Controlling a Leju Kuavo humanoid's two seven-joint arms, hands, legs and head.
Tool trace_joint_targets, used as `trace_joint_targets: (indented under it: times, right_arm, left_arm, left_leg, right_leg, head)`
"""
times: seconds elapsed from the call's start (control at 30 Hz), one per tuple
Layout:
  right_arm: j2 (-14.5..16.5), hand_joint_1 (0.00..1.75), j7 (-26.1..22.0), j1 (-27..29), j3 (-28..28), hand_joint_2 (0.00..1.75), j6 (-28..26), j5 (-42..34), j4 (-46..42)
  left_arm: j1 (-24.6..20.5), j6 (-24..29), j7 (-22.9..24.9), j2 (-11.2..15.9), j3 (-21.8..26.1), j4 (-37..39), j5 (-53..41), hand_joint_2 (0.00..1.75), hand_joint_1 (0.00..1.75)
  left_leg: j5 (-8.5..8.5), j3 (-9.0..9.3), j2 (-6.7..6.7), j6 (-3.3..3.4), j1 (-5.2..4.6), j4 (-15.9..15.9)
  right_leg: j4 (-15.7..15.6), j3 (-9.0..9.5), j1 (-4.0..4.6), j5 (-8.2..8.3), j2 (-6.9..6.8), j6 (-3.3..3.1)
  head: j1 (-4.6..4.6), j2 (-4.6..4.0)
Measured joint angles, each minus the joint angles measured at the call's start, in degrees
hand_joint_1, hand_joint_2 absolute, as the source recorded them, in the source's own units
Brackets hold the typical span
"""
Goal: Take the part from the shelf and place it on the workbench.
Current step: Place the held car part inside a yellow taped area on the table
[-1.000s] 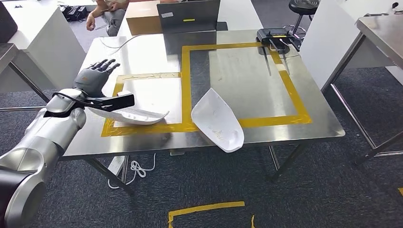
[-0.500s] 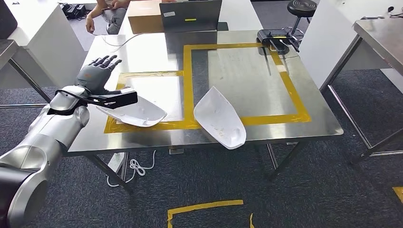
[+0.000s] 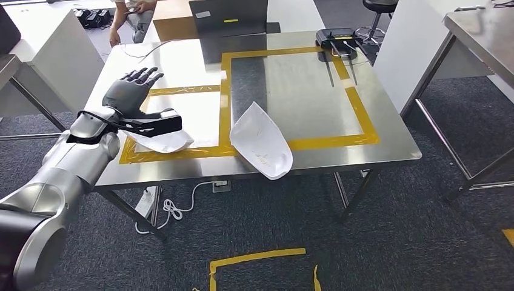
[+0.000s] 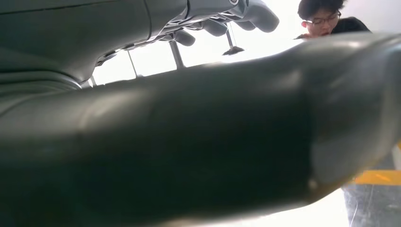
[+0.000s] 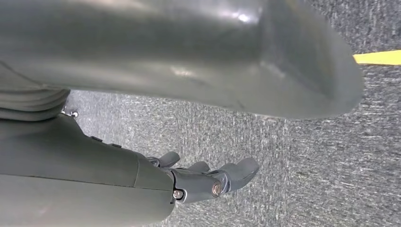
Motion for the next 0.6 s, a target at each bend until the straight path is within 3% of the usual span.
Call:
trace_joint_targets:
  times: [0.03, 0.13, 0.2, 0.3, 0.37, 0.43, 0.47, 0.5, 0.53, 0.6]
  right_arm:
    - [0.04, 0.00, -0.02, 0.00, 0.00, 0.00, 0.01, 0.05, 0.00]
    - [0.22, 0.00, 0.02, -0.03, 0.00, 0.00, 0.01, 0.12, 0.00]
    - [0.33, 0.00, 0.08, -0.04, 0.00, 0.00, -0.03, 0.02, 0.00]
    - [0.41, 0.00, 0.29, 0.07, -0.02, 0.00, -0.05, -0.34, 0.02]
    - [0.48, 0.00, 0.50, 0.12, -0.09, 0.00, -0.06, -0.61, 0.02]
    - [0.48, 0.00, 0.71, 0.10, -0.25, 0.00, -0.09, -0.78, 0.02]
    - [0.48, 0.00, 0.80, 0.10, -0.34, 0.00, -0.10, -0.81, 0.02]
    - [0.48, 0.00, 0.88, 0.10, -0.43, 0.00, -0.10, -0.82, 0.02]
    - [0.49, 0.00, 0.93, 0.10, -0.50, 0.00, -0.10, -0.82, 0.02]
    - [0.43, 0.00, 0.98, 0.07, -0.57, 0.00, -0.09, -0.83, 0.02]
  left_arm:
    - [0.04, 0.00, 0.00, 0.02, 0.01, 0.03, -0.07, 0.00, 0.00]
    - [-0.20, 0.00, -0.06, 0.13, 0.16, -0.04, -0.12, 0.00, 0.00]
    - [-0.40, -0.03, -0.33, 0.20, 0.29, -0.11, -0.13, 0.00, 0.00]
    - [-0.46, -0.28, -0.75, 0.01, 0.33, -0.11, -0.27, 0.00, 0.00]
    - [-0.48, -0.40, -0.86, -0.34, 0.34, -0.11, -0.40, 0.00, 0.00]
    - [-0.47, -0.51, -0.87, -0.66, 0.35, -0.09, -0.49, 0.00, 0.00]
    - [-0.45, -0.60, -0.87, -0.82, 0.35, -0.05, -0.51, 0.00, 0.00]
    - [-0.42, -0.70, -0.87, -0.93, 0.35, -0.02, -0.53, 0.00, 0.00]
    - [-0.40, -0.82, -0.88, -0.99, 0.35, 0.02, -0.53, 0.00, 0.00]
    - [-0.38, -0.96, -1.04, -1.03, 0.35, 0.02, -0.53, 0.00, 0.00]
  left_leg:
    - [1.09, 1.43, -0.01, 0.32, -0.11, -1.70]
    - [4.43, 8.44, -0.07, 1.52, -0.75, -12.75]
    - [4.82, 10.05, -0.12, 1.79, -1.21, -15.89]
    - [6.33, 9.46, -0.03, 2.62, -1.14, -16.71]
    - [7.54, 8.72, 0.14, 3.47, -0.81, -17.35]
    - [8.37, 7.65, 0.19, 3.92, -0.88, -17.34]
    - [8.70, 7.10, 0.18, 3.97, -0.91, -17.25]
    - [9.01, 6.56, 0.18, 3.97, -0.95, -17.13]
    - [9.27, 6.09, 0.17, 3.91, -0.98, -17.00]
    - [9.61, 5.42, 0.23, 3.71, -1.02, -16.70]
  right_leg:
    - [0.01, -0.29, 0.14, 0.25, 0.00, 0.02]
    - [-0.04, -0.82, 0.29, 1.03, -0.03, 0.44]
    - [-0.24, -1.01, 0.20, 1.77, -0.04, 1.13]
    - [-0.50, -1.52, 0.12, 2.18, -0.06, 2.26]
    - [3.05, -3.06, 0.14, -1.10, -0.15, 2.77]
    - [10.29, -5.43, 0.18, -5.81, -0.19, 3.09]
    - [13.24, -6.18, 0.19, -7.11, -0.19, 3.16]
    - [14.48, -6.08, 0.20, -7.37, -0.19, 3.17]
    - [13.58, -4.88, 0.22, -6.65, -0.19, 3.10]
    - [6.37, 0.06, 0.43, -4.09, -0.20, 2.55]
  head:
    - [0.00, 0.00]
    - [0.00, 0.00]
    - [0.01, 0.00]
    - [0.04, 0.00]
    - [0.15, 0.00]
    - [0.22, 0.00]
    - [0.23, 0.00]
    - [0.23, 0.00]
    - [0.23, 0.00]
    - [0.22, 0.00]
